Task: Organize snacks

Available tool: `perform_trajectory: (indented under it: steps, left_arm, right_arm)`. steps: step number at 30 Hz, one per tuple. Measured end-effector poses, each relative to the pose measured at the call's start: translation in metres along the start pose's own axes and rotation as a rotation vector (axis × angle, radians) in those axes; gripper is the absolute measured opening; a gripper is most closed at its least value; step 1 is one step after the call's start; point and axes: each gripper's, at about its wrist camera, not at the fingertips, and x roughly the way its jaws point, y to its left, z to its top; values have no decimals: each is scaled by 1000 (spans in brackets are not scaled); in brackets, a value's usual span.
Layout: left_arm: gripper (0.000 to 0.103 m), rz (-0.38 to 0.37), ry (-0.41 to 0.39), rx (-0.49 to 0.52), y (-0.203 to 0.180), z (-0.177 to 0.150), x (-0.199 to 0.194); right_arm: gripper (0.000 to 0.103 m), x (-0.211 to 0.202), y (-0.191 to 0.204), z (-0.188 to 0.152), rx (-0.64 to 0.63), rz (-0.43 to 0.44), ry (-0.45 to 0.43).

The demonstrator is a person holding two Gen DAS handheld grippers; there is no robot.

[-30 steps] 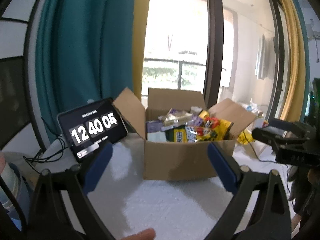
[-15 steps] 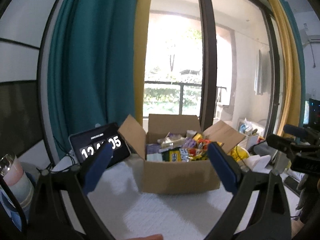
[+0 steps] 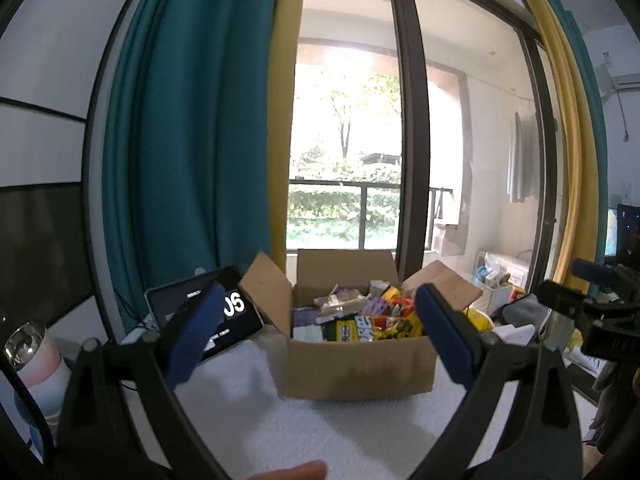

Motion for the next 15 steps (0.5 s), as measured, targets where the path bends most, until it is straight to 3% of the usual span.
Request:
perform_trajectory:
  steps: [15]
  left_arm:
    - [97,-3,19,3,0,-3,9]
  right_arm:
    - [91,7,-2,1,4,-10,16]
